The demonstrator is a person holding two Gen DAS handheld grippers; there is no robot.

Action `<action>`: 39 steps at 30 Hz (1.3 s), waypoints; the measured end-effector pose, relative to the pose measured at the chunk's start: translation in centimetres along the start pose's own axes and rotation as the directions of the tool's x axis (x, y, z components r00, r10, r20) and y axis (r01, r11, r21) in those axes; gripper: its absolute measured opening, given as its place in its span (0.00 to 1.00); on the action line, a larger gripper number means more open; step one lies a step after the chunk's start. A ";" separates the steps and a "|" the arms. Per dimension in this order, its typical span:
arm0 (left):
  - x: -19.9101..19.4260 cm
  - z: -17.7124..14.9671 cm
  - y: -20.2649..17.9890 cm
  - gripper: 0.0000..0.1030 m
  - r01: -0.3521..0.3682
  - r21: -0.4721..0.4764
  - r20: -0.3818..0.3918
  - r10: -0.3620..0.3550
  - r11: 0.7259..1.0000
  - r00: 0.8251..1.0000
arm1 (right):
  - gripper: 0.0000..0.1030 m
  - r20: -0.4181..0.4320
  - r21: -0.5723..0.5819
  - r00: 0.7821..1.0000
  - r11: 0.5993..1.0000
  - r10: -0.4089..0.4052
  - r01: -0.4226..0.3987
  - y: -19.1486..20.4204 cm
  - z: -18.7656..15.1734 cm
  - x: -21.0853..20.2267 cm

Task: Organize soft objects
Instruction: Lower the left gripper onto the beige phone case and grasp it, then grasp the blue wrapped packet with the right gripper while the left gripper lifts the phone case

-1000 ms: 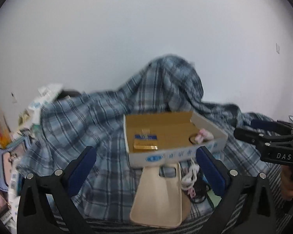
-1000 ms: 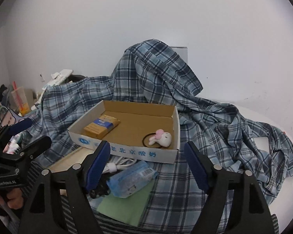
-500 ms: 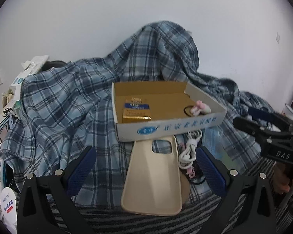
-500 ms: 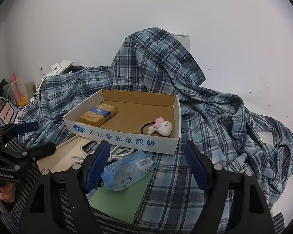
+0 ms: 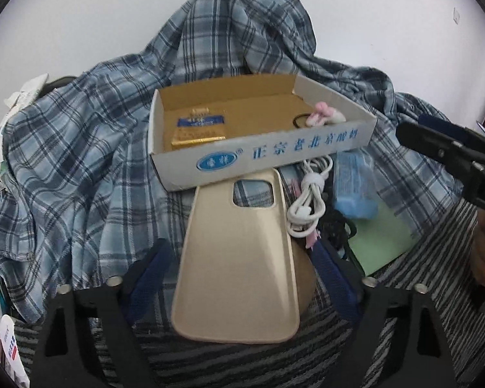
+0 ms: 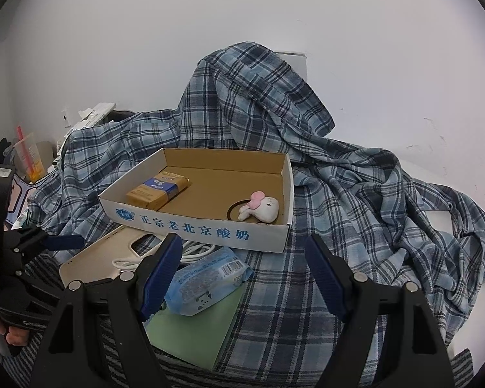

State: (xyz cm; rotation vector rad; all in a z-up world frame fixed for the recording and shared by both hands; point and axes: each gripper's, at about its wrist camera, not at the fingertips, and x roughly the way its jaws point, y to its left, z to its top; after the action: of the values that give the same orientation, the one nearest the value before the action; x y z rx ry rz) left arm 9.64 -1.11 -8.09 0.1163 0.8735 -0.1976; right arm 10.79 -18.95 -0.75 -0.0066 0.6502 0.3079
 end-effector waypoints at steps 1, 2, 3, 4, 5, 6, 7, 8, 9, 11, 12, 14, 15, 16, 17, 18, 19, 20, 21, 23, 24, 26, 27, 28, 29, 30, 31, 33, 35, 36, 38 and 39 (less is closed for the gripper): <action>0.0 0.0 0.1 0.82 -0.003 -0.003 -0.002 0.003 1.000 1.000 | 0.75 -0.003 -0.002 1.000 1.000 0.000 0.000 0.0 0.0 0.1; 0.0 -0.1 0.2 0.82 0.003 -0.012 0.002 -0.003 1.000 1.000 | 0.75 -0.006 -0.003 1.000 1.000 0.001 -0.001 0.1 0.0 0.2; 0.0 -0.1 0.3 0.81 0.009 -0.016 0.002 -0.009 1.000 1.000 | 0.75 -0.009 -0.004 1.000 1.000 0.002 -0.002 0.1 -0.1 0.2; 0.1 -0.1 0.4 0.80 0.012 -0.019 -0.002 -0.012 1.000 1.000 | 0.75 -0.011 -0.004 1.000 1.000 0.002 -0.002 0.1 -0.1 0.2; 0.3 -0.1 0.4 0.79 0.014 -0.019 -0.012 -0.014 1.000 1.000 | 0.75 -0.011 -0.002 1.000 1.000 0.001 -0.001 0.2 -0.1 0.2; 0.5 -0.1 0.3 0.79 0.014 -0.016 -0.023 -0.015 1.000 1.000 | 0.75 -0.011 -0.002 1.000 1.000 0.000 0.000 0.2 -0.1 0.2; 0.6 -0.1 0.3 0.77 0.013 -0.015 -0.029 -0.014 1.000 0.999 | 0.75 -0.011 0.000 1.000 1.000 0.000 0.000 0.2 -0.1 0.2; 0.7 -0.1 0.3 0.74 0.011 -0.015 -0.034 -0.011 1.000 0.999 | 0.75 -0.013 0.002 1.000 1.000 0.000 0.000 0.1 -0.1 0.2; 0.8 -0.1 0.2 0.73 0.009 -0.017 -0.036 -0.010 1.000 0.999 | 0.75 -0.015 0.003 1.000 1.000 0.000 0.000 0.1 -0.1 0.3; 0.9 -0.1 0.4 0.73 0.008 -0.023 -0.042 -0.009 1.000 0.999 | 0.75 -0.016 0.005 1.000 1.000 -0.002 0.002 0.1 -0.1 0.3; 0.8 -0.1 0.3 0.73 0.009 -0.019 -0.035 -0.009 1.000 0.999 | 0.75 -0.016 0.005 1.000 1.000 -0.003 0.003 0.1 -0.1 0.3; 0.6 -0.1 0.0 0.72 -0.001 -0.008 -0.024 0.001 1.000 1.000 | 0.75 -0.014 0.006 1.000 1.000 -0.005 0.006 0.1 -0.1 0.1; 0.5 -0.2 0.0 0.72 -0.002 -0.006 -0.017 0.002 1.000 1.000 | 0.75 -0.013 0.006 1.000 1.000 -0.004 0.004 0.1 -0.1 0.1; 0.3 -0.2 0.0 0.72 0.000 -0.008 -0.007 0.000 1.000 1.000 | 0.75 -0.012 0.005 1.000 1.000 -0.002 0.002 0.1 -0.1 0.1; -0.1 -0.2 0.1 0.72 0.004 -0.014 0.016 -0.004 1.000 1.000 | 0.75 -0.010 0.003 1.000 1.000 -0.001 0.001 0.1 -0.1 0.0; -0.5 -0.2 0.2 0.72 0.007 -0.018 0.033 -0.006 1.000 0.999 | 0.75 -0.010 0.002 1.000 1.000 -0.002 0.002 0.1 -0.1 0.0; -0.9 -0.3 0.3 0.72 0.012 -0.021 0.055 -0.010 1.000 0.998 | 0.75 -0.012 0.003 1.000 1.000 -0.002 0.002 0.1 -0.1 0.1; -1.5 -0.3 0.3 0.72 0.016 -0.023 0.088 -0.014 1.000 0.996 | 0.75 -0.014 0.004 1.000 1.000 -0.002 0.002 0.0 0.0 0.1; -2.0 -0.4 0.3 0.72 0.016 -0.020 0.115 -0.013 1.000 0.993 | 0.75 -0.016 0.005 1.000 1.000 -0.004 0.004 0.0 0.0 0.1; -3.0 -0.6 0.1 0.72 0.021 -0.008 0.165 -0.020 1.000 0.986 | 0.75 -0.023 0.014 1.000 1.000 -0.010 0.010 -0.2 -0.1 0.2; -3.6 -0.7 -0.1 0.72 0.022 -0.003 0.194 -0.021 1.000 0.981 | 0.75 -0.026 0.019 1.000 1.000 -0.010 0.010 -0.3 -0.1 0.2; -4.7 -1.0 0.0 0.72 0.024 -0.004 0.246 -0.022 1.000 0.969 | 0.75 -0.034 0.020 0.999 1.000 -0.018 0.019 -0.3 0.0 0.4; -5.0 -1.0 0.1 0.72 0.023 -0.010 0.266 -0.019 1.000 0.964 | 0.75 -0.039 0.020 0.999 0.999 -0.026 0.026 -0.2 0.0 0.4; -5.4 -1.1 0.2 0.72 0.023 -0.016 0.281 -0.017 1.000 0.960 | 0.75 -0.045 0.021 0.999 0.999 -0.029 0.030 -0.1 0.0 0.5; -5.8 -1.2 0.4 0.72 0.025 -0.026 0.300 -0.016 0.999 0.954 | 0.75 -0.054 0.022 0.998 0.999 -0.031 0.033 0.0 0.0 0.6; -6.2 -1.3 0.7 0.72 0.030 -0.038 0.319 -0.017 0.999 0.948 | 0.75 -0.067 0.023 0.997 0.999 -0.037 0.039 0.1 0.1 0.9; -6.5 -1.3 0.9 0.72 0.032 -0.048 0.332 -0.014 0.998 0.943 | 0.75 -0.079 0.022 0.996 0.999 -0.042 0.044 0.2 0.1 1.1; -6.7 -1.3 1.2 0.72 0.027 -0.062 0.340 -0.004 0.998 0.940 | 0.75 -0.110 0.010 0.993 0.999 -0.048 0.050 0.7 0.1 1.6; -6.8 -1.3 1.3 0.72 0.027 -0.067 0.345 -0.002 0.997 0.939 | 0.75 -0.146 -0.016 0.986 0.997 -0.078 0.077 1.3 0.2 2.2; -7.0 -1.4 1.4 0.72 0.025 -0.068 0.352 0.001 0.997 0.936 | 0.75 -0.171 -0.034 0.980 0.995 -0.101 0.097 1.7 0.2 2.6; -7.4 -1.5 1.3 0.72 0.010 -0.071 0.374 0.017 0.997 0.927 | 0.75 -0.209 -0.038 0.973 0.995 -0.102 0.096 1.8 0.2 3.3; -7.6 -1.6 1.2 0.72 0.005 -0.071 0.384 0.023 0.997 0.923 | 0.75 -0.225 -0.033 0.969 0.995 -0.097 0.092 1.8 0.1 3.6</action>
State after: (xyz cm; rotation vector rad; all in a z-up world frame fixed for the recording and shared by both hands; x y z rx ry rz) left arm 3.93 1.32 -3.25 0.0132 0.4859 -0.1727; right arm 13.09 -16.24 -2.63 -0.0953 0.8703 0.2236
